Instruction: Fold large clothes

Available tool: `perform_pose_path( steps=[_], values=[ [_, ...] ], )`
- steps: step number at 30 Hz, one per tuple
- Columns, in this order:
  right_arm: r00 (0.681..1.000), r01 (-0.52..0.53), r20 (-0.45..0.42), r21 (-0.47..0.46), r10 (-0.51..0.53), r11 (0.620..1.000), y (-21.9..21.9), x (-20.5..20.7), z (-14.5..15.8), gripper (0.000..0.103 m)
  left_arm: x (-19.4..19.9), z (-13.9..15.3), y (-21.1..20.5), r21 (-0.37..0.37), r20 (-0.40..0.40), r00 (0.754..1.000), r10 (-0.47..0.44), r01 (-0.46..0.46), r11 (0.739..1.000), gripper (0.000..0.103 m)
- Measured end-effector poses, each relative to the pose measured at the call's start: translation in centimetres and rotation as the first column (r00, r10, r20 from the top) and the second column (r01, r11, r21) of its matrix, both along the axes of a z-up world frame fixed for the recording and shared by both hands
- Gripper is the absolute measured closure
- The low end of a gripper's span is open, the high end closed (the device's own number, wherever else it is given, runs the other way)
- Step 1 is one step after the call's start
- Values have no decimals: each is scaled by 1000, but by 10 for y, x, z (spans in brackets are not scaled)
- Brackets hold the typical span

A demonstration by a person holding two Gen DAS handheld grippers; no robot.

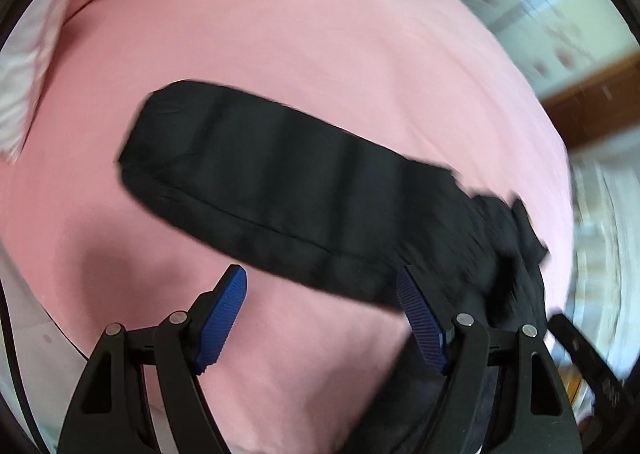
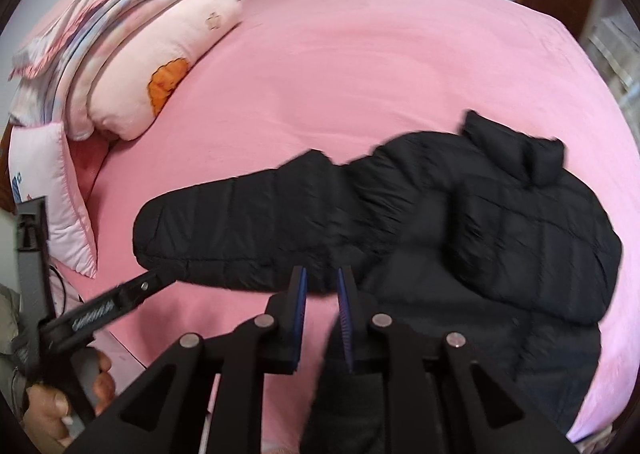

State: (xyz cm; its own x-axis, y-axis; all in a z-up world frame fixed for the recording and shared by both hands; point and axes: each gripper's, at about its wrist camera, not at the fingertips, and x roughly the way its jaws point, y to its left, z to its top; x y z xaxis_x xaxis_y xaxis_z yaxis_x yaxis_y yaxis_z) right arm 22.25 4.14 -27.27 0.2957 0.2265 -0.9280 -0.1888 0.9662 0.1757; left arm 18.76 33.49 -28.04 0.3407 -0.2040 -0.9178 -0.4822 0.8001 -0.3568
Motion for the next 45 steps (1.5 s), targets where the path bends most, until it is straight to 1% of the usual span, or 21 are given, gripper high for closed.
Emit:
perform_pose_path(
  steps=[2,4,6,10,12,14,16,20,22,23,24,25,27,29,32,34,36,38,40,42,45],
  values=[
    [1000,-22,-6,8,22,1000,14,8,-7,87,2,-20,28,-7,-10,995,97,-97,995,27],
    [999,-39,-10,19,40,999,25,13,-14,87,2,-39,52,-21,-23,982,190,-190,982,27],
    [998,-54,-14,28,54,998,33,18,-21,87,1,-61,73,-43,-51,957,286,-288,957,27],
    [997,-63,-42,38,64,997,40,21,-34,87,-4,-95,95,-91,-102,908,406,-415,905,27],
    [996,-62,-59,41,65,997,41,21,-39,87,-6,-109,99,-88,-123,892,434,-445,891,27],
    [996,-62,-69,39,64,997,40,21,-44,87,-6,-121,100,-89,-142,885,444,-458,885,27],
    [995,-57,-75,35,60,998,39,21,-48,87,-6,-129,100,-91,-142,881,451,-465,881,27],
    [996,-31,-83,40,34,999,33,24,-52,87,0,-138,95,-81,-145,882,449,-462,883,26],
    [996,-19,-88,41,23,999,31,25,-53,87,4,-139,93,-82,-135,888,440,-452,888,46],
    [996,-11,-91,44,15,999,29,25,-54,87,8,-138,90,-104,-122,898,422,-435,895,71],
    [996,-4,-93,45,8,999,27,25,-54,87,13,-137,87,-130,-110,910,401,-413,901,89],
    [995,3,-95,47,1,999,24,25,-54,87,17,-133,84,-130,-104,915,389,-401,907,91],
    [995,14,-95,50,-9,999,19,24,-54,87,25,-118,75,-85,-80,925,372,-378,922,94],
    [995,25,-93,51,-20,998,12,22,-53,87,28,-97,65,-77,-25,933,360,-361,929,95],
    [995,48,-88,59,-43,997,-3,19,-49,87,34,-50,43,-98,98,944,316,-306,947,95],
    [995,73,-79,59,-69,996,-18,17,-45,87,41,-13,18,-106,189,950,248,-231,967,95],
    [991,116,-69,66,-112,991,-39,15,-42,87,48,16,-10,-100,256,950,178,-158,982,95],
    [984,172,-66,75,-167,982,-66,11,-40,87,57,47,-46,-96,326,941,92,-64,993,95],
    [974,224,-65,84,-219,971,-92,6,-39,87,65,73,-89,-97,389,921,10,30,995,95],
    [959,281,-63,90,-276,956,-125,0,-39,87,71,91,-130,-96,430,901,-61,113,989,94],
    [935,353,-62,93,-348,931,-173,-10,-41,87,81,108,-195,-104,450,881,-150,218,970,94]
  ],
)
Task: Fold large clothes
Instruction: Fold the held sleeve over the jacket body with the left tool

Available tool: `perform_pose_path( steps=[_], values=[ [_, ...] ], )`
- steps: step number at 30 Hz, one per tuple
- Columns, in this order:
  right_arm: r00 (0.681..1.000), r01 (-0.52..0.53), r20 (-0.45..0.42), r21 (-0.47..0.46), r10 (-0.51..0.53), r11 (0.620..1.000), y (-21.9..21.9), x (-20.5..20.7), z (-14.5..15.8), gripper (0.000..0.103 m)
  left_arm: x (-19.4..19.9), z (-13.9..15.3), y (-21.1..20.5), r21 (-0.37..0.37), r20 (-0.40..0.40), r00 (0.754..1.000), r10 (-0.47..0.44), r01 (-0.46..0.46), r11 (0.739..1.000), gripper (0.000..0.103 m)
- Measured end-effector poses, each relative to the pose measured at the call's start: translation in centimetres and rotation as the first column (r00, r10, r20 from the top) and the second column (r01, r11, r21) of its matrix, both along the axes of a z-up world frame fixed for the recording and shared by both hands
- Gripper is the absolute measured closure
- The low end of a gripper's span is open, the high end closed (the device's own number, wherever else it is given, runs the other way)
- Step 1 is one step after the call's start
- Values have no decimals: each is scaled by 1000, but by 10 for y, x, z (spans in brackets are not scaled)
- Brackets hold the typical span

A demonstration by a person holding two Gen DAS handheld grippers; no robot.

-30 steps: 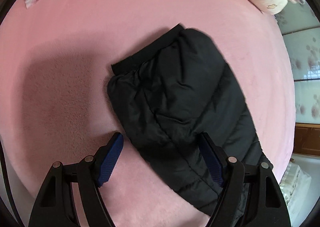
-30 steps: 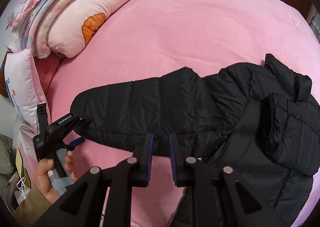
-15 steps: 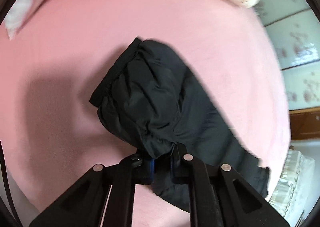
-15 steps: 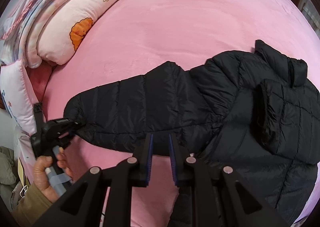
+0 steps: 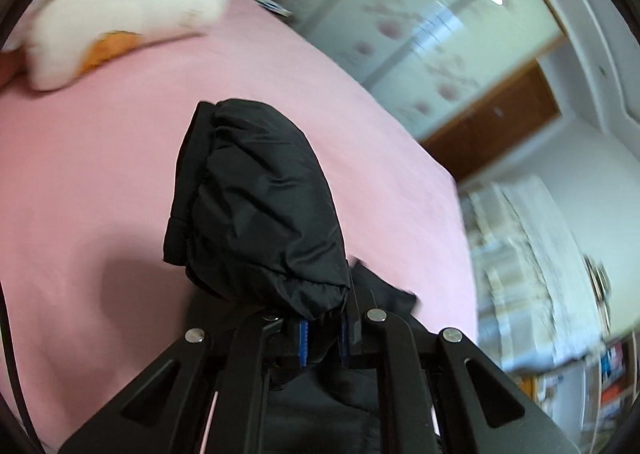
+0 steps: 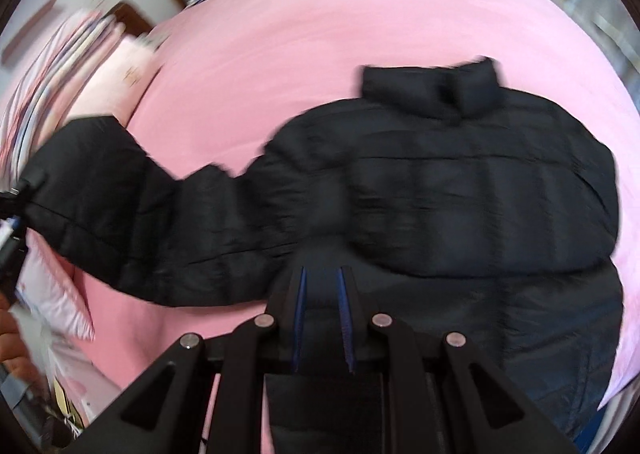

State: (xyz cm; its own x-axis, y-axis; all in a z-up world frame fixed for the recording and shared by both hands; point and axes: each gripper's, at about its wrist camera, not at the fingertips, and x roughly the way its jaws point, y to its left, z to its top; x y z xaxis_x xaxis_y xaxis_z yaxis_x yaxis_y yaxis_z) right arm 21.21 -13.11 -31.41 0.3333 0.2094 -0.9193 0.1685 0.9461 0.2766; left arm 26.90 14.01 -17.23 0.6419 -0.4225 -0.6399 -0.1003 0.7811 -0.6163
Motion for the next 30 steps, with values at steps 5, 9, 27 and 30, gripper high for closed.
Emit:
perform_pose_path(
  steps=[5,9,27,30],
  values=[
    [994,114,-5,1,-114,994,-78,-16,-7,87,26,-2,-122,30,-22,983,-184,184,982,94],
    [986,165,-9,-5,-165,986,-123,-24,-14,87,32,-31,-205,86,-101,949,-300,308,947,94],
    [991,134,-12,-11,-134,991,-202,-35,-38,82,-4,-149,-298,77,-280,864,-419,455,887,39],
    [992,128,-3,2,-128,992,-203,-32,-34,80,-8,-130,-289,29,-251,874,-416,436,899,35]
  ],
)
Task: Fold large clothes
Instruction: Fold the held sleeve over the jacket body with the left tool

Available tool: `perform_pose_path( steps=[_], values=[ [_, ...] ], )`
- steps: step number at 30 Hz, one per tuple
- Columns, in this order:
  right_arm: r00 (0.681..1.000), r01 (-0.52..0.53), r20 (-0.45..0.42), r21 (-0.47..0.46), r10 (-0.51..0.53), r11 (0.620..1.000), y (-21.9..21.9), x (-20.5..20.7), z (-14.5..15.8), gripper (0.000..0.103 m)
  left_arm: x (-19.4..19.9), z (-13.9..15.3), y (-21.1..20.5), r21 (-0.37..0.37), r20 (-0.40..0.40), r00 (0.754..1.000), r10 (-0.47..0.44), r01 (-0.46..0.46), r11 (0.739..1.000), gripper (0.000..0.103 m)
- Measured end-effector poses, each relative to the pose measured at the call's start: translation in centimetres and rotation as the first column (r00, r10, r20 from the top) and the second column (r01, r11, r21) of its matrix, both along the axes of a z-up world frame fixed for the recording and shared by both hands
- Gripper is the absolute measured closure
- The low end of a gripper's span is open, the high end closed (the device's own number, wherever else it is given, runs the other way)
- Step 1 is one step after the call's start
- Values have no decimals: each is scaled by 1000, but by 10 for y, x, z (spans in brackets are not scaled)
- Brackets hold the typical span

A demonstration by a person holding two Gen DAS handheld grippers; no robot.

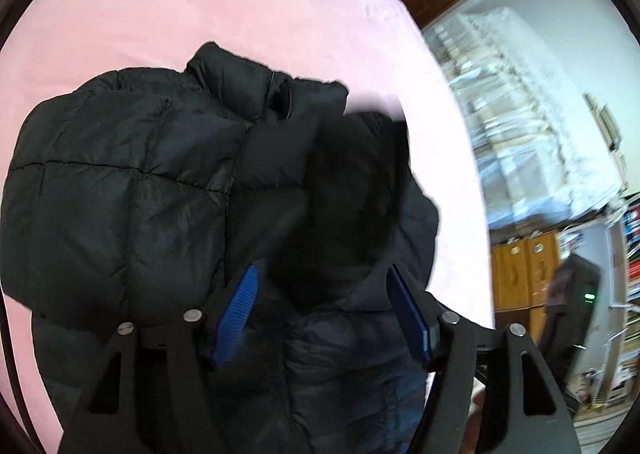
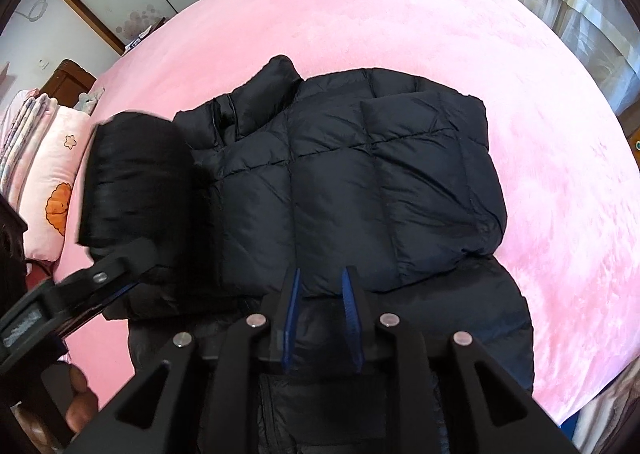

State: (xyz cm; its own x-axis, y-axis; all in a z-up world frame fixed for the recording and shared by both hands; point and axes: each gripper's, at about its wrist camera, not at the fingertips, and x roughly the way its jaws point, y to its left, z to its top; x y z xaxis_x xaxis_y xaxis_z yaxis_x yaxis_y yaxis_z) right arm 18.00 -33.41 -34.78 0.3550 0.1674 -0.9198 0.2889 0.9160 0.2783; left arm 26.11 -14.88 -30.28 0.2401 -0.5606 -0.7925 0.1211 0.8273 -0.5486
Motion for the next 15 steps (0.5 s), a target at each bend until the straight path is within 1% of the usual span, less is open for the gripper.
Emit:
perform_pose_path(
  steps=[3,4,5,6,7,8,9,12,15],
  values=[
    [1000,-11,24,5,11,1000,1,3,7,76,-9,11,15,2,13,999,35,-35,999,35],
    [999,-16,33,7,15,1000,2,5,9,71,-11,13,21,14,15,999,52,-52,999,35],
    [999,-21,39,13,20,1000,2,6,10,64,-15,15,34,28,14,997,72,-73,997,35],
    [999,-24,46,19,23,1000,2,8,11,61,-16,16,46,40,12,996,89,-90,995,35],
    [998,-26,50,23,25,999,2,9,11,58,-18,13,55,67,9,994,113,-114,991,35],
    [998,-25,51,25,24,999,1,11,10,58,-18,12,65,96,8,991,131,-131,987,35],
    [999,-24,49,24,23,999,0,12,8,58,-18,16,90,132,8,989,150,-150,980,35],
    [999,-24,40,28,23,999,-3,18,1,58,-25,-2,116,257,0,978,208,-201,945,35],
    [999,-27,39,30,26,999,-6,26,-11,58,-36,-21,152,328,-21,963,269,-248,912,35]
  ],
)
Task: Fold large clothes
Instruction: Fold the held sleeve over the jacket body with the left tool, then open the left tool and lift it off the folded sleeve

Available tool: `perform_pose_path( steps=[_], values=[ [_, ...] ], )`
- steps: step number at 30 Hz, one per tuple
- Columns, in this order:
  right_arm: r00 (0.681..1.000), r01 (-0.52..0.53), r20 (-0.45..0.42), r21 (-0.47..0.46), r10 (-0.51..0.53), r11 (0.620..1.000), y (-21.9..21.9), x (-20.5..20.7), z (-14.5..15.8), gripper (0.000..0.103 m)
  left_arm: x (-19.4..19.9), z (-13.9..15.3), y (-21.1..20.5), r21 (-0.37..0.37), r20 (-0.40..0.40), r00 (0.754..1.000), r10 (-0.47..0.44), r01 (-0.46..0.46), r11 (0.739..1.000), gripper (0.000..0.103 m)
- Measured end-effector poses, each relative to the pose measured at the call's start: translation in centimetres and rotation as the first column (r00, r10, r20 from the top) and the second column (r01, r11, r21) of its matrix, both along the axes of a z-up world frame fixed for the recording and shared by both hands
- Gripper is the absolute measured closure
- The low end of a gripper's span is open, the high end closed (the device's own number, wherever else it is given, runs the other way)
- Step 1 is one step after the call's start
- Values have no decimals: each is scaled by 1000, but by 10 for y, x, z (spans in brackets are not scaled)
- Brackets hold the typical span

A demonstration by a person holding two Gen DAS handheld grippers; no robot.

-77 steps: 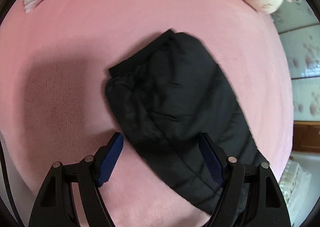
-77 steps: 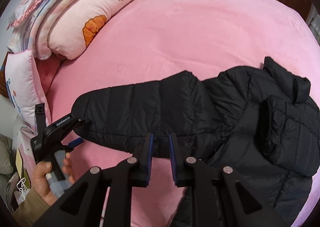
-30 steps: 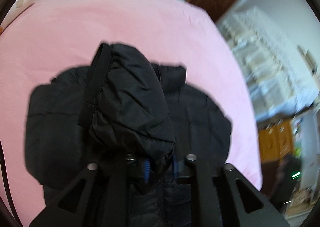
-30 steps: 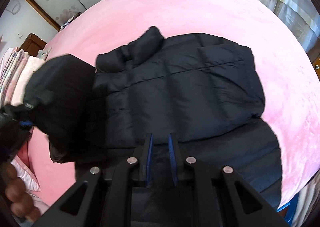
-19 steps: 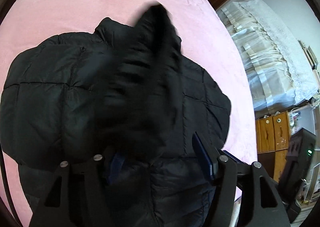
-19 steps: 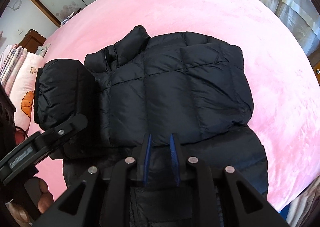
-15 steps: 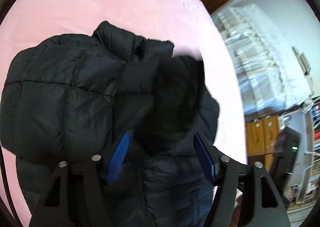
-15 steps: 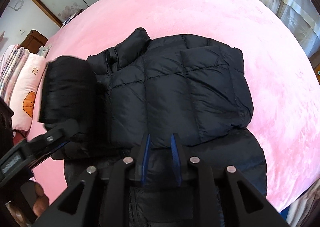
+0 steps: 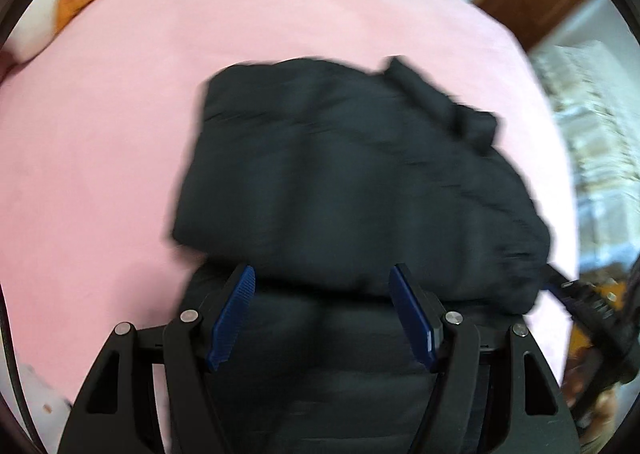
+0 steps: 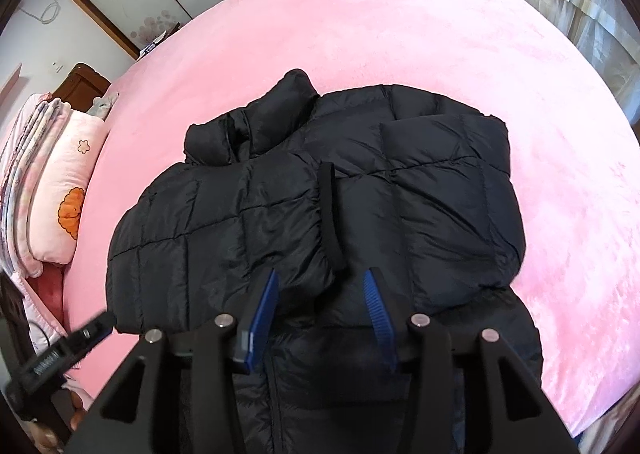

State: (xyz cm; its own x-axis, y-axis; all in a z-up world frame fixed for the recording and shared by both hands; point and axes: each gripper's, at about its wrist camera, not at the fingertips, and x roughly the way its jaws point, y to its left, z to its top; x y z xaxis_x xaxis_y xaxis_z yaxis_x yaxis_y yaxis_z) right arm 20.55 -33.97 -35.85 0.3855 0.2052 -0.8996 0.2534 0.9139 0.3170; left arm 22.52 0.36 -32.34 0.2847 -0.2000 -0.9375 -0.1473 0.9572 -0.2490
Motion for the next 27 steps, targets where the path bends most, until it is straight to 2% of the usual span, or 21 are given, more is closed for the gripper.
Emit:
perform_pose_path(
  steps=[5,9,13,15,16,17,19,23,27],
  values=[
    [1000,-21,-23,13,21,1000,1,22,-22,58,-14,-32,33,87,-57,996,65,-60,994,35],
    [999,-25,-38,41,26,999,3,39,-38,58,-13,-51,40,140,-66,991,113,-103,985,35],
    [998,-17,-50,123,23,992,6,46,-52,58,-10,-65,47,137,-63,984,165,-155,978,35],
    [997,-54,-38,169,61,984,10,46,-51,63,-8,-69,46,136,-45,983,181,-173,975,35],
    [997,-75,-18,183,80,980,13,45,-48,79,-5,-70,47,136,-35,982,186,-179,974,35],
    [995,-103,11,177,103,979,17,44,-41,86,-5,-70,49,135,-29,982,188,-182,974,35],
    [991,-124,57,138,117,983,21,42,-25,92,-1,-70,50,138,-12,981,195,-192,972,35],
    [973,-100,212,34,91,994,10,37,25,94,7,-65,54,158,10,975,221,-219,963,35],
    [958,-39,279,-77,60,996,-7,36,52,94,11,-67,59,145,-6,962,271,-268,952,35]
  ],
)
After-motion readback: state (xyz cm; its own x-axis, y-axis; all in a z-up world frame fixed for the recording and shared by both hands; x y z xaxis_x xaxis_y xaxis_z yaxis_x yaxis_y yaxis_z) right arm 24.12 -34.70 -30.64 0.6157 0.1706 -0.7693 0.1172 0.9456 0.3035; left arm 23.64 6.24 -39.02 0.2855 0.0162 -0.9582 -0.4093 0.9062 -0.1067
